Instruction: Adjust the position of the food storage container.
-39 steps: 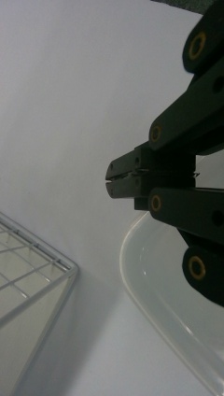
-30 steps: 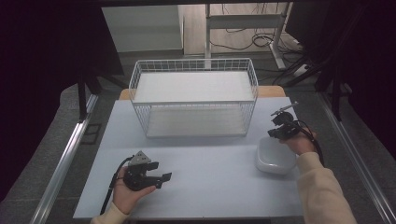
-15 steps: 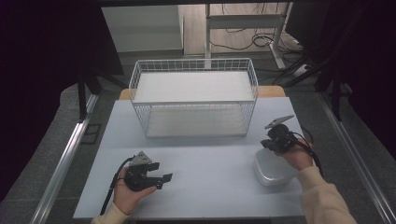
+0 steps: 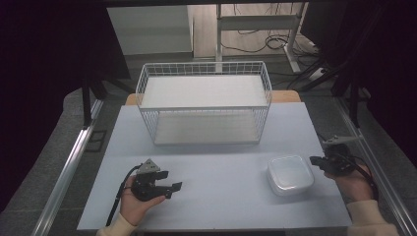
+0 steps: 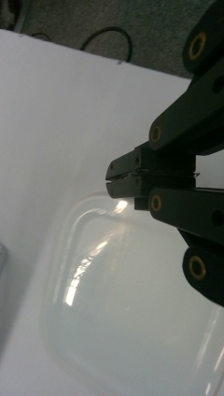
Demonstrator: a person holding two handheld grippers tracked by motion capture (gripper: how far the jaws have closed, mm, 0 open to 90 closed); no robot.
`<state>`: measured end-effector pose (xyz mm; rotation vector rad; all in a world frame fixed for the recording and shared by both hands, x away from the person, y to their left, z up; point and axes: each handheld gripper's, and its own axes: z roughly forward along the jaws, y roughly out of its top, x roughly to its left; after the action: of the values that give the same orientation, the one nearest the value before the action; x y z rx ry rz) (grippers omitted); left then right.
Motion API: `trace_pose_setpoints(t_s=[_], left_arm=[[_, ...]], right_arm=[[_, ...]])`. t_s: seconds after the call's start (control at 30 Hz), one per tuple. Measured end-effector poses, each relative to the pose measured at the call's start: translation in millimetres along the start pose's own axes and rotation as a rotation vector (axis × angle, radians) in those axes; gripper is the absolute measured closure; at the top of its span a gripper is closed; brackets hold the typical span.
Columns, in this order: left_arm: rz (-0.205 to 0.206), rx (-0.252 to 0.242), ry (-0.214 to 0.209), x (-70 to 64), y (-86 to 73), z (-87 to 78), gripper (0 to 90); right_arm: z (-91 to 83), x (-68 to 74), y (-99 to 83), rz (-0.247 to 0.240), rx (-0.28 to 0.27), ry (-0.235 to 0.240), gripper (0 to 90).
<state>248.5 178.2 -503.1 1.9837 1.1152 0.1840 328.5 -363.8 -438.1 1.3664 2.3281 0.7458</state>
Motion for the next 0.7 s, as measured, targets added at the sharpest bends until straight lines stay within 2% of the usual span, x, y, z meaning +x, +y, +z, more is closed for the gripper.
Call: trace_pose_setpoints(t_s=[0.07, 0.2, 0.27, 0.57, 0.7], left_arm=[[-0.001, 0.0, 0.001, 0.0, 0.1, 0.0, 28.3], [-0.004, -0.001, 0.004, 1.3, 0.2, -0.9, 28.2], [-0.004, -0.002, 0.005, 2.2, 0.0, -1.5, 28.2], [-0.006, -0.004, 0.007, 4.3, -1.2, -2.9, 28.2], [-0.006, -0.006, 0.007, 4.1, -1.3, -3.5, 28.2]], right_arm=[[1.3, -0.8, -2.5, 0.007, 0.007, -0.002, 89.5], [13.6, 1.6, -4.4, -0.015, 0.056, 0.017, 89.5], [17.4, 4.0, -0.7, -0.029, 0.071, -0.006, 89.5], [20.2, 4.5, 6.0, -0.025, 0.097, -0.005, 89.5], [22.6, 4.7, 3.7, -0.029, 0.131, -0.019, 89.5]])
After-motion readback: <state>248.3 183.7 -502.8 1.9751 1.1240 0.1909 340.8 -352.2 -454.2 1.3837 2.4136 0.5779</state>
